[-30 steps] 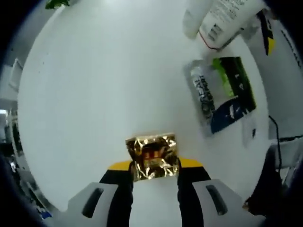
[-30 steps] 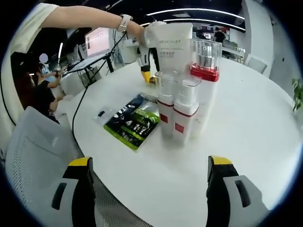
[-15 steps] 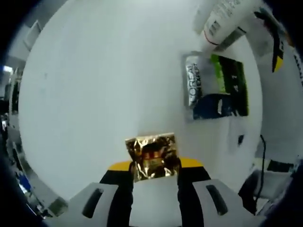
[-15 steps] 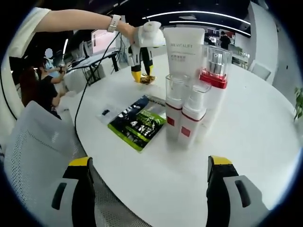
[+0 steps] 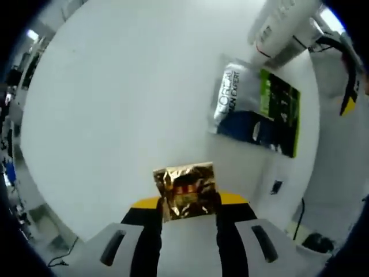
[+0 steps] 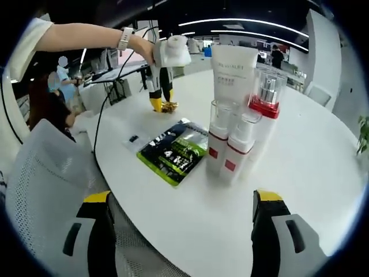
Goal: Arrange the skincare products in the storage area until every visible bottle or jar stands upright without overlapping.
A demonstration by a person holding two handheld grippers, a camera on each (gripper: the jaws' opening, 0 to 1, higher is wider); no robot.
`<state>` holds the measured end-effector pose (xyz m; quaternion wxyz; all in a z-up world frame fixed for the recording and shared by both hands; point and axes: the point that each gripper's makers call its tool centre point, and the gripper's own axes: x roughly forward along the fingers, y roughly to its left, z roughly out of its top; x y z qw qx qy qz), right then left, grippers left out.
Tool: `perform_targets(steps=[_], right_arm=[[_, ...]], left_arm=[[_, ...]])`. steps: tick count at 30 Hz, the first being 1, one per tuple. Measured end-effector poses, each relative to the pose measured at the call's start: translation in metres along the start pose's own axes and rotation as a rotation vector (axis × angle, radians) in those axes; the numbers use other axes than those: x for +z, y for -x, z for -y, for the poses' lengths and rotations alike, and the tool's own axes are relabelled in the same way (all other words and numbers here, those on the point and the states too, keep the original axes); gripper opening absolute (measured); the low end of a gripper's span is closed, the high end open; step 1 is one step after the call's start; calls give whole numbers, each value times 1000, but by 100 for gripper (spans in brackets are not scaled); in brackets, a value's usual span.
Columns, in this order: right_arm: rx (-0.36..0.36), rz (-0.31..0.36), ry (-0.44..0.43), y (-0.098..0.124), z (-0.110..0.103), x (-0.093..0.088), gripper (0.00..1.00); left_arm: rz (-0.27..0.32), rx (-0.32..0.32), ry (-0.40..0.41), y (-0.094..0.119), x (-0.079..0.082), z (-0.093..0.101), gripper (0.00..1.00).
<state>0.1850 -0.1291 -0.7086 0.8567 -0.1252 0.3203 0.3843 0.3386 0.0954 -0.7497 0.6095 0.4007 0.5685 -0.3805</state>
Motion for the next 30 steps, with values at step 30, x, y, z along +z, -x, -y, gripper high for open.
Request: perform_targets(steps=[30], right_arm=[[15, 22, 56, 13, -11, 8, 98]], left_arm=[[38, -47, 225, -17, -7, 49, 35]])
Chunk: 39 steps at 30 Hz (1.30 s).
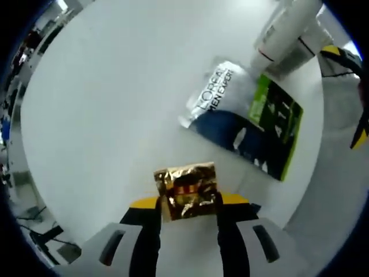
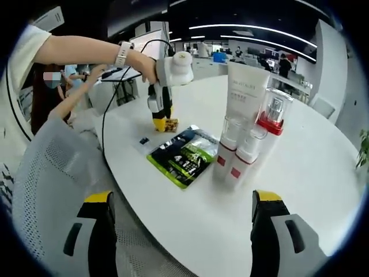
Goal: Arrange the skincare products in the storage area until every visible bottle or jar stands upright without overlapping.
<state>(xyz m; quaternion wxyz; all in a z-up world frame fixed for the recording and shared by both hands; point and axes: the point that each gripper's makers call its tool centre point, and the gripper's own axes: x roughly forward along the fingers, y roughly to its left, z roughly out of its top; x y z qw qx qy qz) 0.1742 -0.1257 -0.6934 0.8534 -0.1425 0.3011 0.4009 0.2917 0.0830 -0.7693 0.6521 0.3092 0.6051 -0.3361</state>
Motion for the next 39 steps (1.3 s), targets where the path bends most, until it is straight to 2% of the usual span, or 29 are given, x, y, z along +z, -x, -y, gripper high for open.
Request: perform_targets(steps=[3, 6, 9, 14, 16, 18, 19, 21, 22, 23, 25, 26, 29, 32, 39], right_arm=[[-1, -4, -3, 0, 0, -3, 98], [4, -10, -4, -1, -2, -5, 98], [9, -17, -4, -1, -4, -6, 98], [12, -16, -4, -2, -5, -6, 98], [12, -20, -3, -2, -6, -7, 98], [12, -21, -3, -3, -6, -7, 98], [13, -22, -3, -3, -7, -7, 98], [14, -24, -4, -3, -8, -8, 98], [16, -25, -4, -4, -8, -8, 98], [18, -26, -3, -4, -9, -8, 98], [21, -28, -1, -5, -10, -8, 98], [23, -30, -1, -5, -11, -8, 98], [29, -34, 0, -6, -13, -9, 98], [26, -36, -2, -5, -12, -9, 98], [12, -50, -15, -3, -7, -15, 97]], left_arm=[[14, 5, -6, 0, 2, 0, 35], [33, -7, 19, 1, 4, 4, 42], [39, -12, 2, 1, 3, 5, 45], [91, 30, -17, 11, 6, -8, 43], [104, 31, -45, 18, 4, -12, 42], [133, 41, -156, 23, 5, -17, 42], [111, 70, -169, 26, -1, -23, 42], [107, 96, -318, 28, -3, -21, 39], [89, 101, -344, 27, -6, -25, 38], [96, 86, -441, 26, -8, -21, 37], [56, 95, -405, 23, -18, -22, 37], [48, 81, -454, 20, -20, -23, 37], [30, 87, -471, 13, -25, -33, 35], [-4, 83, -491, 6, -29, -32, 34], [7, 52, -447, 1, -27, -32, 32]])
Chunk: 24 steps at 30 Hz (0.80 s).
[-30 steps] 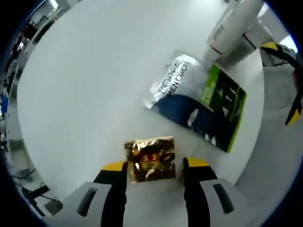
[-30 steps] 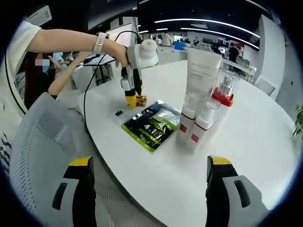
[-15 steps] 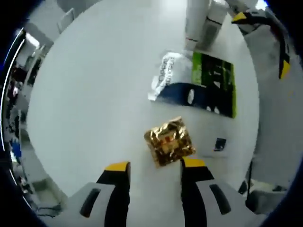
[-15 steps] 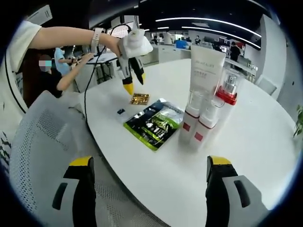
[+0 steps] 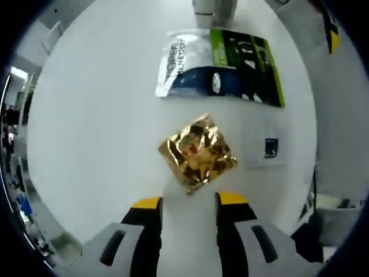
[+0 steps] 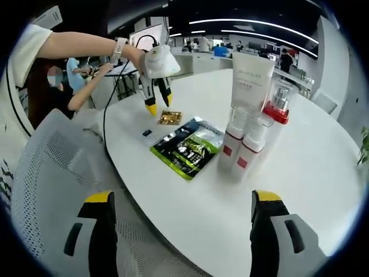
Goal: Arrange the skincare products in the storage area until every visible bottle or jar stands upright without overlapping.
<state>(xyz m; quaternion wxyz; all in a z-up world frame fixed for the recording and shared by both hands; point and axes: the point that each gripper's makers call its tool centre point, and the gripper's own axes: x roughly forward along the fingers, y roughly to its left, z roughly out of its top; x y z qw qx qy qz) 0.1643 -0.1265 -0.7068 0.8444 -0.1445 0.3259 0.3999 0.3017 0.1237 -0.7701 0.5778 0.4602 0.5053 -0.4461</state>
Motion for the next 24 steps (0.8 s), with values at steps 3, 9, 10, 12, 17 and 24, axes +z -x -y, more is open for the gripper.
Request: perform_targets(steps=[3, 9, 10, 12, 17, 24], right_arm=[[1, -7, -4, -1, 0, -2, 97], [13, -14, -4, -3, -3, -5, 97], [14, -14, -4, -3, -3, -5, 97], [17, -11, -3, -3, -4, -4, 97], [20, -11, 0, -3, -5, -4, 96], [29, -14, 4, -3, -7, -6, 96]], left_arm=[[5, -13, 37, 0, 3, 5, 30], [70, -58, 178, -3, 23, 18, 31], [55, -49, 194, -3, 23, 16, 32], [49, -25, 200, -2, 23, 16, 35], [98, -28, 379, -1, 34, 19, 36], [93, -13, 464, 1, 39, 24, 33]])
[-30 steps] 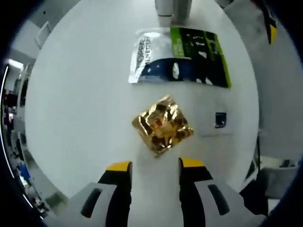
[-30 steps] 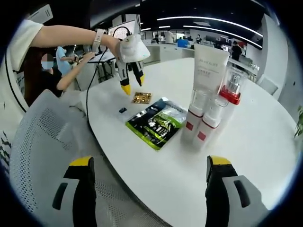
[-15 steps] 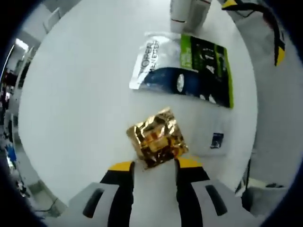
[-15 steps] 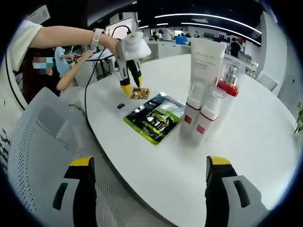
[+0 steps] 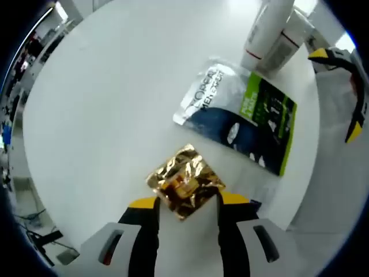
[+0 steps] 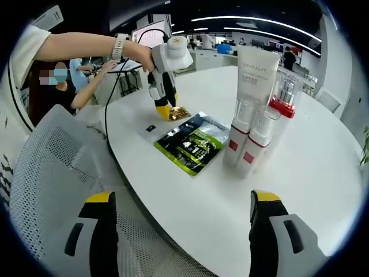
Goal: Arrange the skincare products in the storage area until every visible bottle or jar stands upright without overlapping.
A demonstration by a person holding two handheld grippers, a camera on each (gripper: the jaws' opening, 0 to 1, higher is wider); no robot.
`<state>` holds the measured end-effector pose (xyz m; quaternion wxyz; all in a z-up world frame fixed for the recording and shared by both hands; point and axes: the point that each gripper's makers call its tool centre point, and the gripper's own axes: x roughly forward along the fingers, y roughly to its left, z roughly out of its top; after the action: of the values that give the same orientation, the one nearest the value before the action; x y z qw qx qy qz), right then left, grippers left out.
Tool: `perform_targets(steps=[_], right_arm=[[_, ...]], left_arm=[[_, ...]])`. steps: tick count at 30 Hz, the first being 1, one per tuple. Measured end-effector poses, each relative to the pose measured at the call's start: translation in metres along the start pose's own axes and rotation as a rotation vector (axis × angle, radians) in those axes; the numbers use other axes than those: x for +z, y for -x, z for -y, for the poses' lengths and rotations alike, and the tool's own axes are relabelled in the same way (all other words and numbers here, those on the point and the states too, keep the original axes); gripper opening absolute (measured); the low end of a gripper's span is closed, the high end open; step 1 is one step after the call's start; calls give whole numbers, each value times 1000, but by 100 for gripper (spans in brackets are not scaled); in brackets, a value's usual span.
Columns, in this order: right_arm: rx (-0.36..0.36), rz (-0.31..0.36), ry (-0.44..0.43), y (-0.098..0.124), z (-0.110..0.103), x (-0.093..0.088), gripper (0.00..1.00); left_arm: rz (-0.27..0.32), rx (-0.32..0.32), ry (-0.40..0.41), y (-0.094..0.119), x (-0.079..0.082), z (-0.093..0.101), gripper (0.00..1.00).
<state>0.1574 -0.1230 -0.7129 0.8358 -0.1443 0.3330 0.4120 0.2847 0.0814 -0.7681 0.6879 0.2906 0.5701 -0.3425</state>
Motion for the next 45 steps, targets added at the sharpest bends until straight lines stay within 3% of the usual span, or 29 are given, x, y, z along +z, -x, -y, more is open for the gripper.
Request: perform_targets(steps=[3, 17, 26, 30, 32, 35, 36, 45], right_arm=[[3, 0, 1, -1, -1, 0, 95], [1, 7, -1, 0, 0, 0, 95], [-12, 20, 6, 3, 3, 5, 95], [-16, 27, 13, 6, 3, 9, 96], [-19, 32, 15, 7, 3, 11, 97], [-26, 40, 20, 8, 4, 14, 98], [-30, 40, 22, 9, 5, 15, 98], [-56, 47, 9, 13, 10, 19, 100]], left_arm=[[2, 8, 54, 2, 0, 0, 28], [-21, -2, 38, 0, -1, 9, 26], [35, -24, 49, 5, -3, 15, 30], [101, 3, 41, 18, 0, 24, 35], [164, 16, 62, 26, 3, 25, 38], [266, -7, 80, 38, 6, 33, 45], [265, -15, 90, 41, 3, 37, 49], [481, 52, 136, 68, 1, 51, 60]])
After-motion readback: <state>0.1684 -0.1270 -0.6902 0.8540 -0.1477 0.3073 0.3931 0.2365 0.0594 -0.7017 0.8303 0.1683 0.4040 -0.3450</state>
